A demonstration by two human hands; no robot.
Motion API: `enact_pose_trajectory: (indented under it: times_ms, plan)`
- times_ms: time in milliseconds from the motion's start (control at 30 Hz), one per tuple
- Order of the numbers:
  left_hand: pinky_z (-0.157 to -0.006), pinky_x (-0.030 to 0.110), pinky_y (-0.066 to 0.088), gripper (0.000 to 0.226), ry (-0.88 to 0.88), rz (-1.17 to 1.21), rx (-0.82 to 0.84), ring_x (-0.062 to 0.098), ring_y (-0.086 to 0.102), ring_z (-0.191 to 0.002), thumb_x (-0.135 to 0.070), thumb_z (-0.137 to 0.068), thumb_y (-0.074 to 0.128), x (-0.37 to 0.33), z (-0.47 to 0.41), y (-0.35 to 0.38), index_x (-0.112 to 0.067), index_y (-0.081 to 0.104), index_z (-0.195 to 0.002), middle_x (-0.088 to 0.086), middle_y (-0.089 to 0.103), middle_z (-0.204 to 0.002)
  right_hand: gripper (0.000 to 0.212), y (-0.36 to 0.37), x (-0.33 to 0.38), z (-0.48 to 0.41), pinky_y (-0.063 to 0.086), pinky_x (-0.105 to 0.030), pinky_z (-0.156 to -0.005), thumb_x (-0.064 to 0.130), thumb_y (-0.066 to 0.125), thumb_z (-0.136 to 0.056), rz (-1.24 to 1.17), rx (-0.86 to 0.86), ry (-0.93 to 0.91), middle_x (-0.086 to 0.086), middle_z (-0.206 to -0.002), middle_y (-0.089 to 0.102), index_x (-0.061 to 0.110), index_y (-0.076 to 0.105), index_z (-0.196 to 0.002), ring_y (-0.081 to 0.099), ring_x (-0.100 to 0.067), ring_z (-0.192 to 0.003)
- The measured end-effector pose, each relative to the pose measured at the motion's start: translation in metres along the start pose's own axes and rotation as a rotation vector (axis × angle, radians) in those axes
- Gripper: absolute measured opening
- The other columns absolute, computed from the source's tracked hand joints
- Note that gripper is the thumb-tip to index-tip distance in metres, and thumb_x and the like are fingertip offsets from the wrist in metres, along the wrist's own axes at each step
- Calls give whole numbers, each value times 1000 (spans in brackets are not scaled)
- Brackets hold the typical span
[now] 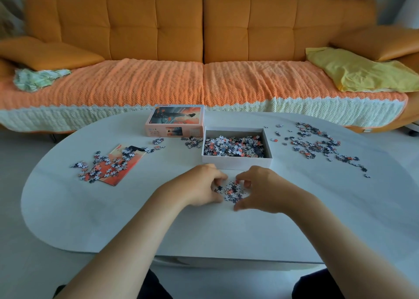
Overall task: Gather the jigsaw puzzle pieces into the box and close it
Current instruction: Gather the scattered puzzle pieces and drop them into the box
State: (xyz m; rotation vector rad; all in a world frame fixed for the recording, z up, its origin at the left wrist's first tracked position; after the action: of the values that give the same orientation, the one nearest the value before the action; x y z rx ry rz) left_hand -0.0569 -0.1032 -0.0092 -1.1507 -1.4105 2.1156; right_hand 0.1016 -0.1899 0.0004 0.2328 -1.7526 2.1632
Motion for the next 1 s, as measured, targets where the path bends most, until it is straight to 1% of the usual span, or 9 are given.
enact_pose_trajectory:
  times_ms: [100,167,333,467,600,700,767,867,1000]
  plan:
    - [-73,35,49,15,4,33,-44,21,59,-83,-26,-80,74,-8,-4,4,-20,67,-92,0,58,-91,51,3,11,-4,52,-33,-80,49,82,-65,-42,-59,5,0,-99,60,22,69,-107,57,-17,-90]
    - [-66,32,47,15,-7,72,-67,22,60,-80,-29,-78,76,-12,-5,5,-19,68,-88,2,62,-86,42,2,13,-5,53,-35,-76,43,83,-66,-86,-81,19,-2,-95,65,20,73,-100,60,-17,-86]
    - [-82,25,45,62,-44,58,-65,13,56,-91,-35,-78,80,1,-2,0,-21,56,-133,-5,54,-105,50,1,14,-6,51,-27,-75,39,84,-67,-137,-85,52,2,-107,61,23,68,-112,56,-14,-94]
    - [-75,29,45,31,1,9,-69,16,55,-88,-35,-81,75,-3,-2,3,-24,69,-110,-2,51,-97,31,1,16,-6,57,-33,-70,29,82,-69,-190,-80,59,0,-92,69,17,74,-96,63,-17,-83]
    - [-71,25,46,22,-15,55,-164,14,58,-84,-30,-79,76,-12,-2,6,-19,73,-99,-1,62,-94,11,2,19,-7,59,-34,-60,17,76,-72,-247,-64,71,-3,-70,73,12,76,-82,69,-23,-69]
    - [-70,24,46,20,-30,79,-186,13,59,-83,-29,-78,78,-10,-4,6,-20,72,-95,-2,62,-94,8,1,19,-10,59,-30,-62,17,75,-74,-247,-42,77,-4,-72,74,13,76,-82,70,-23,-71]
    - [-66,19,42,17,-31,93,-197,11,58,-81,-27,-78,77,-8,-5,7,-21,71,-92,-5,62,-90,3,1,19,-11,55,-24,-54,16,73,-76,-251,-46,84,-5,-76,74,18,74,-79,71,-25,-72]
    - [-62,13,41,13,-38,151,-218,8,59,-77,-24,-78,78,-8,-6,6,-23,68,-86,-9,63,-82,10,-2,17,-13,51,-21,-52,14,71,-78,-269,-86,89,-5,-81,74,24,71,-77,71,-25,-71]
    - [-58,11,40,16,-44,291,-272,5,59,-71,-22,-76,81,-4,-11,-4,-26,66,-80,-10,65,-78,9,-14,13,-16,49,-18,-47,14,75,-79,-363,-148,61,-1,-67,70,22,74,-77,69,-17,-58]
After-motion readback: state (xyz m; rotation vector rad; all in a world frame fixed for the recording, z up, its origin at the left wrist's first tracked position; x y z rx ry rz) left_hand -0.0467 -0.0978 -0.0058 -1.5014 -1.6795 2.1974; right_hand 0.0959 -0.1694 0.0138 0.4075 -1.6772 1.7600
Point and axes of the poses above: each hand's wrist, its own z-axis away from the middle knuckle, its own y-axis out of the palm, x = y × z, the point moved 2 cm from there along -z, towards the middle knuckle
